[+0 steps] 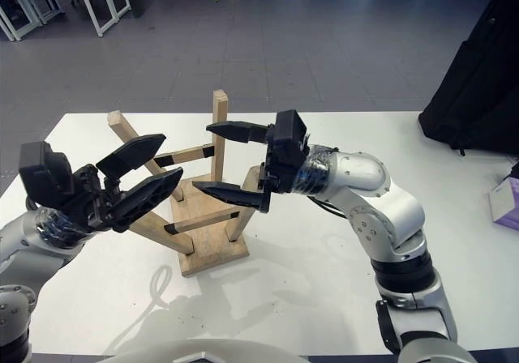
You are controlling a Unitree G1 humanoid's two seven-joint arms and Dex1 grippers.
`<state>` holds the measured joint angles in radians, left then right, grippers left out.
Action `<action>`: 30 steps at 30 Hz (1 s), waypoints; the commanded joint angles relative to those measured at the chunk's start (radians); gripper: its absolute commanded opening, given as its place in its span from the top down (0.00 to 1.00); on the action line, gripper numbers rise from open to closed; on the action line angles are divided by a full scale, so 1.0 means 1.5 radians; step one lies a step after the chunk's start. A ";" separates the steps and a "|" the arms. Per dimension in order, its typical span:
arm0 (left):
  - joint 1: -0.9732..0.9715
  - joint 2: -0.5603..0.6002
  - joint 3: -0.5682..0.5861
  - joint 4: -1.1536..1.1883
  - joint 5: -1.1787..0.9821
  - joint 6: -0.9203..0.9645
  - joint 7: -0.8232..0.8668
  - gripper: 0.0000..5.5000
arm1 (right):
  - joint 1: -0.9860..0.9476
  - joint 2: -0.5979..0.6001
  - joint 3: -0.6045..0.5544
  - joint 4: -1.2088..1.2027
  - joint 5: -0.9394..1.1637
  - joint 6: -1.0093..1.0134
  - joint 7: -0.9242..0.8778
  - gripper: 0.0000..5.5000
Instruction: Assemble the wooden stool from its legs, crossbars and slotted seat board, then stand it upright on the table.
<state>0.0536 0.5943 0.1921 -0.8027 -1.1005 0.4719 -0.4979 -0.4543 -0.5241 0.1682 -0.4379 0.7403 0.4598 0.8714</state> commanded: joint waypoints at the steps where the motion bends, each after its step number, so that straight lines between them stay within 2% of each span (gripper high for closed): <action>1: 0.021 0.000 -0.067 0.048 0.035 0.052 0.013 0.38 | 0.055 0.002 0.064 0.054 -0.039 0.057 0.001 0.19; 3: 0.014 0.003 -0.072 0.050 0.039 0.048 0.015 0.38 | 0.050 0.019 0.030 0.055 0.010 0.071 -0.013 0.19; 7: 0.008 0.014 -0.072 0.050 0.035 0.048 0.007 0.38 | 0.038 0.028 -0.096 0.063 0.169 0.112 -0.044 0.19; 10: 0.011 0.017 -0.076 0.050 0.039 0.047 0.005 0.38 | 0.048 0.011 -0.137 0.069 0.196 0.130 -0.041 0.19; 16: -0.002 0.025 -0.074 0.055 0.041 0.047 0.005 0.38 | 0.078 0.022 -0.133 0.072 0.190 0.150 -0.031 0.19; 24: -0.041 0.031 -0.072 0.058 0.028 0.037 0.002 0.38 | 0.044 0.063 -0.120 0.070 0.175 0.147 -0.041 0.19; 27: -0.053 0.031 -0.041 0.039 -0.007 0.023 0.009 0.38 | 0.049 0.054 -0.126 0.068 0.167 0.145 -0.036 0.19; 30: -0.075 0.049 0.023 0.016 -0.059 0.010 0.022 0.38 | 0.052 0.043 -0.134 0.070 0.158 0.143 -0.030 0.19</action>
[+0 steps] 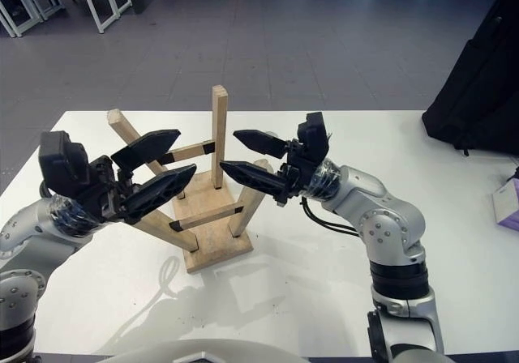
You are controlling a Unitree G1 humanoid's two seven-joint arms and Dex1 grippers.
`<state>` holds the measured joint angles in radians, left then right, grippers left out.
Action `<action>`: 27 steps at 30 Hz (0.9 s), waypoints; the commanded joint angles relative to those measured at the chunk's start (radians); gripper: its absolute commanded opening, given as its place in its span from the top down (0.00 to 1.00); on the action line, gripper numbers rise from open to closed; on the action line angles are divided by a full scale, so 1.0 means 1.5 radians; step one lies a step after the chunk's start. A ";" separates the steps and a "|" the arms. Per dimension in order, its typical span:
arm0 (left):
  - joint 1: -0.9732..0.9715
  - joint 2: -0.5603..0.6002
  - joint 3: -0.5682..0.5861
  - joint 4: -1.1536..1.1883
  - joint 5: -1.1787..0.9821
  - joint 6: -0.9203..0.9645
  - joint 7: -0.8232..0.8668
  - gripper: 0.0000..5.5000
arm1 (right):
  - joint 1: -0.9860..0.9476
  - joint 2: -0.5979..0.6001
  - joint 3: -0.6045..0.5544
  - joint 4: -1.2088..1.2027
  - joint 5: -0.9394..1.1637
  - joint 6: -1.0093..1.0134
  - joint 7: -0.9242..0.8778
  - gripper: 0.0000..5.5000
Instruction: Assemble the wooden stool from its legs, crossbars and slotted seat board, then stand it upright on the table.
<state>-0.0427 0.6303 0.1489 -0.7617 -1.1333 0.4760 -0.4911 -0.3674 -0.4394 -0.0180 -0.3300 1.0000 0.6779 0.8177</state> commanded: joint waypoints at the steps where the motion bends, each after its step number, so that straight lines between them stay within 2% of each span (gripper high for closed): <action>1: -0.018 0.032 0.070 -0.015 -0.050 0.005 0.021 0.38 | -0.004 -0.015 -0.011 -0.003 -0.019 -0.003 0.007 0.19; 5: 0.006 0.083 0.180 -0.001 -0.076 0.006 -0.005 0.38 | 0.000 -0.017 -0.012 -0.015 -0.030 -0.007 0.008 0.19; 8: 0.124 0.128 0.252 0.000 -0.041 0.032 -0.095 0.38 | 0.003 -0.017 -0.013 -0.029 -0.034 -0.008 0.007 0.19; 10: 0.193 0.141 0.267 -0.001 -0.010 0.046 -0.143 0.38 | 0.007 -0.018 -0.018 -0.039 -0.033 -0.008 0.004 0.19; 14: 0.253 0.130 0.217 0.006 0.075 0.036 -0.183 0.38 | 0.008 -0.016 -0.016 -0.040 -0.042 -0.009 0.009 0.19; 19: 0.233 0.105 0.152 0.004 0.072 0.021 -0.166 0.38 | -0.006 -0.009 0.002 -0.028 -0.060 -0.013 0.021 0.19; 27: 0.192 0.109 0.150 -0.011 0.033 0.027 -0.137 0.38 | -0.010 -0.001 0.012 -0.023 -0.074 -0.020 0.019 0.19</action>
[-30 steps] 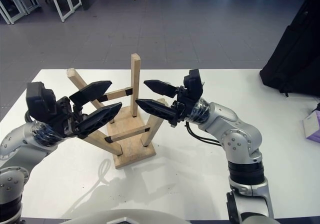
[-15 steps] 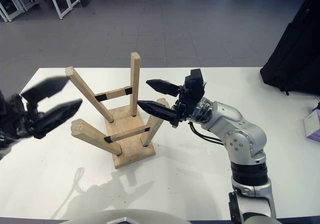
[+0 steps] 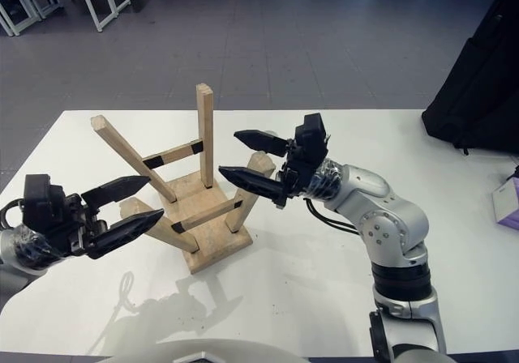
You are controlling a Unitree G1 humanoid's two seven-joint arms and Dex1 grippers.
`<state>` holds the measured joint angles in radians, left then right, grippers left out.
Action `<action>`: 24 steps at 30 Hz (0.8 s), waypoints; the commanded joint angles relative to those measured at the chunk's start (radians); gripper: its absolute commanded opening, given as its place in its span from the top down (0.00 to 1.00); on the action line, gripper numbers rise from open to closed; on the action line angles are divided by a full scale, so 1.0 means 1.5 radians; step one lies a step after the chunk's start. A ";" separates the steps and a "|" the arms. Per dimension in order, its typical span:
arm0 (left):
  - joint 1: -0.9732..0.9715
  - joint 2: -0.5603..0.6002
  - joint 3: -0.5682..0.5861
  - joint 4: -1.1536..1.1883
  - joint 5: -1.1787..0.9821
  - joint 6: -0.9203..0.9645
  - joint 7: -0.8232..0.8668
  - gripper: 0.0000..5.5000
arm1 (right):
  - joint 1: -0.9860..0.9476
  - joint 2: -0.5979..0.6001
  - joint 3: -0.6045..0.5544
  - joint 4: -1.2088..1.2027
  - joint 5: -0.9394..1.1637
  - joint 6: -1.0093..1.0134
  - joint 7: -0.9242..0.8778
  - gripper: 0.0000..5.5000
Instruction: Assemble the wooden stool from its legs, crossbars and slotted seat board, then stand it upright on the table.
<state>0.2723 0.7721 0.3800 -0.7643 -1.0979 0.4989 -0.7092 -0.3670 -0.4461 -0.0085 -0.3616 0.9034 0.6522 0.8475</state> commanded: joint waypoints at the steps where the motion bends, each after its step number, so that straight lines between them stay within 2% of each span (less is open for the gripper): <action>1: -0.020 0.016 -0.012 -0.009 0.020 0.015 0.009 0.38 | -0.009 0.005 0.007 -0.002 -0.012 -0.004 -0.002 0.19; 12: -0.096 -0.013 -0.131 0.002 0.067 0.027 0.038 0.38 | -0.028 0.008 0.034 -0.011 -0.020 -0.008 0.015 0.19; 21: -0.110 -0.011 -0.130 0.033 0.079 0.027 0.014 0.38 | -0.081 -0.082 0.011 0.078 -0.071 -0.047 0.151 0.19; 24: -0.112 -0.010 -0.130 0.039 0.081 0.028 0.005 0.38 | -0.126 -0.079 0.018 0.122 -0.085 -0.066 0.187 0.19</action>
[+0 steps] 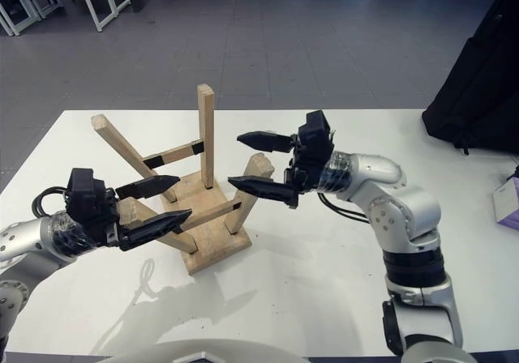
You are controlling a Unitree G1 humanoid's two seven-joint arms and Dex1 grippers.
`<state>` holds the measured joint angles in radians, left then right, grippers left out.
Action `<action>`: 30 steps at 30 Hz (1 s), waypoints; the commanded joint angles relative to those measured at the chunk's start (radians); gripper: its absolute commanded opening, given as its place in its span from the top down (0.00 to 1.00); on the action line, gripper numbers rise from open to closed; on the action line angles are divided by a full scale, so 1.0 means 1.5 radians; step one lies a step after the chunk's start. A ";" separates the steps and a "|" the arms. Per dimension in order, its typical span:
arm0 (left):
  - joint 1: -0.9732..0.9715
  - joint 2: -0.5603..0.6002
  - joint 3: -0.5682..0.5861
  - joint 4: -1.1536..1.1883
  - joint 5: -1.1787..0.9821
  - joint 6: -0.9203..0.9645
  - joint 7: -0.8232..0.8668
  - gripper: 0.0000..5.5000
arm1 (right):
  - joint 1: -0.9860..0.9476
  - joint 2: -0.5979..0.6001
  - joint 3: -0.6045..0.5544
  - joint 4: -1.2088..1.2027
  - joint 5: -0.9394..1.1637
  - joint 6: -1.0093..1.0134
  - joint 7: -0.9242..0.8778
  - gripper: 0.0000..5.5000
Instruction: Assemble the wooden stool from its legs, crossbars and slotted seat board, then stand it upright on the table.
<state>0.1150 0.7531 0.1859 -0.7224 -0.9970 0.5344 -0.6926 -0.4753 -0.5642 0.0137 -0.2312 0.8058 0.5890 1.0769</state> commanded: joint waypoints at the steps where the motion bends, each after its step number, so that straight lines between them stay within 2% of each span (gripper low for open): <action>1: -0.007 0.002 0.000 0.011 0.015 0.005 -0.008 0.38 | -0.068 0.011 0.015 0.047 -0.027 -0.029 0.043 0.19; 8: -0.019 -0.002 -0.012 0.014 0.020 0.008 -0.018 0.38 | -0.077 0.068 0.090 0.066 -0.064 -0.052 0.082 0.19; 16: -0.025 -0.009 -0.030 0.015 0.038 0.008 -0.022 0.38 | -0.070 0.092 0.106 -0.022 -0.036 -0.031 0.080 0.19; 30: -0.065 -0.026 -0.068 0.020 0.058 0.017 -0.024 0.38 | -0.028 0.124 0.148 -0.060 -0.009 0.042 0.065 0.19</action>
<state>0.0652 0.7372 0.1637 -0.6772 -0.9184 0.5382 -0.7312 -0.5176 -0.4734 0.1226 -0.2561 0.7155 0.6010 1.1406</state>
